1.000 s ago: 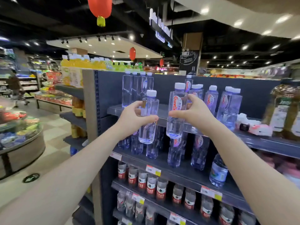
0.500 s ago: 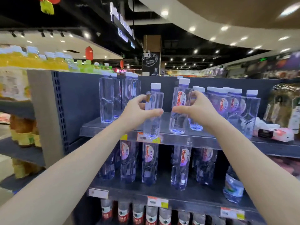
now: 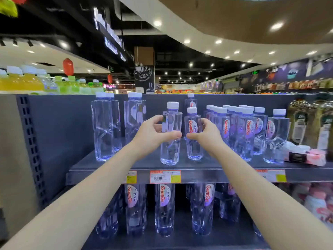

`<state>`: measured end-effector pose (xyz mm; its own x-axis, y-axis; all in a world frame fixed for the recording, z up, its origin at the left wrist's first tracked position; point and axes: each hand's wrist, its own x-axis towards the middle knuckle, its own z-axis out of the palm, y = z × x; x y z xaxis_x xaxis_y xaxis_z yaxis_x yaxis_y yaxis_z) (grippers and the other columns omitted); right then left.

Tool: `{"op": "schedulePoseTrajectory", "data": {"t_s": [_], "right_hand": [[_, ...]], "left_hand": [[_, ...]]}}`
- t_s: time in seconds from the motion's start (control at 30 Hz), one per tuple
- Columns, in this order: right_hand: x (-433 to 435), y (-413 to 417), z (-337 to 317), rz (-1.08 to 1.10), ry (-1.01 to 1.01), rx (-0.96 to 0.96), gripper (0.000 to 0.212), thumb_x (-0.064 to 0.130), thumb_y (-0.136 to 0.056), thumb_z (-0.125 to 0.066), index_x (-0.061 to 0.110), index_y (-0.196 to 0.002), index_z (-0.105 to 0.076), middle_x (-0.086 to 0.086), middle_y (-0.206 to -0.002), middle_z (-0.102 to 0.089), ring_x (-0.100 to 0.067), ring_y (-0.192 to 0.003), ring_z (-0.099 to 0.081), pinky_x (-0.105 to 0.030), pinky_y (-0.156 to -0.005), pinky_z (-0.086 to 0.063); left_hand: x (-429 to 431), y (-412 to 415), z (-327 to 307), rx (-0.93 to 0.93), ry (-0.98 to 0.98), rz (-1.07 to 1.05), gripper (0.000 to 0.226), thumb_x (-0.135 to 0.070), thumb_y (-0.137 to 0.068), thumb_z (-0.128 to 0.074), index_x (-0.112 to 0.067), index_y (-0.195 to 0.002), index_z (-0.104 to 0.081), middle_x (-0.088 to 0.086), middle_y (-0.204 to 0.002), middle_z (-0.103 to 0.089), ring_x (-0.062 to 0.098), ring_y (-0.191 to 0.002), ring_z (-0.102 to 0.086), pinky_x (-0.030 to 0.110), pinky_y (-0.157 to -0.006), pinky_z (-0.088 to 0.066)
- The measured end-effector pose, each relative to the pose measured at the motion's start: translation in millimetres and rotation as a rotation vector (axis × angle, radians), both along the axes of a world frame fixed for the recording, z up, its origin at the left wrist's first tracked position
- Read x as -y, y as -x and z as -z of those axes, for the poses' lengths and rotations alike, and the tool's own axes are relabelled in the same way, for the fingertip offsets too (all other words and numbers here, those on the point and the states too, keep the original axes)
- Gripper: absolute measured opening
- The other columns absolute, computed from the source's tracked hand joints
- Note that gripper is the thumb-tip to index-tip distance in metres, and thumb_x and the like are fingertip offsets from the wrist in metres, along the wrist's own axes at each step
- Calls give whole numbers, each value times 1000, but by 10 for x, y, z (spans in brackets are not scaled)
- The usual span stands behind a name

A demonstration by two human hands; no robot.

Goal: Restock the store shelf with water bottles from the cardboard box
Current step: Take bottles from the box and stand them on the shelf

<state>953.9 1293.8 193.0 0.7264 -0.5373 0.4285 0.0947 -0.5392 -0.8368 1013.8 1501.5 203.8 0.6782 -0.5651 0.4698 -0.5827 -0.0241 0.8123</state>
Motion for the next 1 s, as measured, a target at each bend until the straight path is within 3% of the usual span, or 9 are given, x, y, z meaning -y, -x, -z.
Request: {"op": "schedulePoseTrajectory", "data": {"t_s": [0.1,0.2,0.33,0.43,0.57,0.83,1.0], "right_hand": [[79,-168,46,23,-69,-1,62,12,-83,-83,18,-135,-50,1,-112,-68,-13,-90,-68,-16,-58,-48],[157,-258,85,60,-82,-5,69,18,-86,-80,15,-145,-44,-3,-126,-66,-21,-104,-65,-29,-80,-54],[181,-293,101,88,-39,-59,74,22,-97,-69,18,-159,-29,-5,-137,-61,-27,-122,-58,-38,-102,-46],[146,-359,103,124,-46,-82,75,22,-100,-63,20,-162,-21,-10,-137,-61,-29,-124,-57,-40,-99,-46],[128,-455,137,149,-76,-72,68,18,-102,-58,15,-160,-23,-11,-121,-65,-30,-107,-60,-40,-90,-48],[170,-535,117,159,-42,-117,60,19,-102,-56,15,-154,-27,-17,-125,-63,-36,-113,-61,-50,-96,-51],[205,-580,101,151,-55,-176,69,18,-102,-56,14,-159,-17,-18,-129,-62,-36,-118,-59,-47,-97,-50]], "left_hand": [[51,-103,18,0,1,-9,48,-34,-80,-92,-29,-123,-70,-2,-101,-83,18,-95,-80,46,-99,-59],[91,-135,24,-17,17,-13,43,-27,-82,-91,-29,-120,-71,-4,-102,-83,17,-92,-81,47,-101,-59],[149,-177,74,-33,36,-17,43,-24,-82,-91,-29,-120,-72,-3,-103,-83,17,-97,-80,49,-102,-59],[203,-179,137,-43,53,-21,46,-23,-82,-90,-26,-124,-70,-2,-103,-83,16,-99,-80,49,-102,-58],[278,-179,221,-50,58,-11,46,-19,-84,-89,-25,-125,-70,-3,-104,-83,15,-99,-80,48,-102,-59],[365,-177,224,-49,64,-15,41,-16,-85,-88,-24,-122,-73,-1,-104,-83,15,-98,-80,43,-99,-60],[408,-180,204,-43,45,-21,42,-20,-84,-89,-27,-123,-73,-4,-104,-83,15,-96,-80,39,-98,-61]]}}
